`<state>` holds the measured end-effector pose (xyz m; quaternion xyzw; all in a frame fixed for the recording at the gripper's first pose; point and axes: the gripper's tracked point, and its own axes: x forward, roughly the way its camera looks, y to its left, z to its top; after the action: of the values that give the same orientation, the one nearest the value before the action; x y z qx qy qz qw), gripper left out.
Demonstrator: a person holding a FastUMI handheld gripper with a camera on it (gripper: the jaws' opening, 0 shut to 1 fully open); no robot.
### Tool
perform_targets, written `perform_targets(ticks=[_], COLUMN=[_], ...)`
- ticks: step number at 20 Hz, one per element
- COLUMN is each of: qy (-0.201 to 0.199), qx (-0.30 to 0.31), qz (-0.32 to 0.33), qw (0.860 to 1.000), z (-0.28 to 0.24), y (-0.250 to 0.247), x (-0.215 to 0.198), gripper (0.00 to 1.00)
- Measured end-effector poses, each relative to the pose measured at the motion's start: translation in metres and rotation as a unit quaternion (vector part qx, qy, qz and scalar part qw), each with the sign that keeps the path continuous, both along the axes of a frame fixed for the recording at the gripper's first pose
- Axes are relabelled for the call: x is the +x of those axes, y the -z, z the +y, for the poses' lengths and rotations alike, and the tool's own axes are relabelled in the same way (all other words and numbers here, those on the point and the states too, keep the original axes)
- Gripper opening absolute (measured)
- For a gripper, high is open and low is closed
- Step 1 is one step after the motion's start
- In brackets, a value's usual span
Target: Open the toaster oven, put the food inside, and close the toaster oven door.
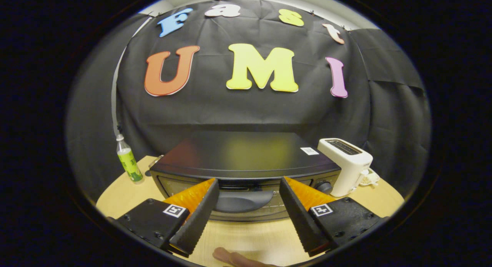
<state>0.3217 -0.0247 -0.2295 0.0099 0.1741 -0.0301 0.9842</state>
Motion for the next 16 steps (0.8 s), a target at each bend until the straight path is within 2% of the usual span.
perform_targets(ticks=[3,9,14,16], qy=[-0.005,-0.028,-0.032,-0.037], qx=[0.007,-0.021,0.055,0.044], qz=[0.018,0.048,0.058,0.058], qw=[1.0,0.998,0.996,0.997], z=[0.005,0.005,0.005,0.005], y=[0.003,0.003,0.011,0.01], x=[0.009,0.009,-0.004,-0.012], gripper=[1.0,1.0,1.0,1.0])
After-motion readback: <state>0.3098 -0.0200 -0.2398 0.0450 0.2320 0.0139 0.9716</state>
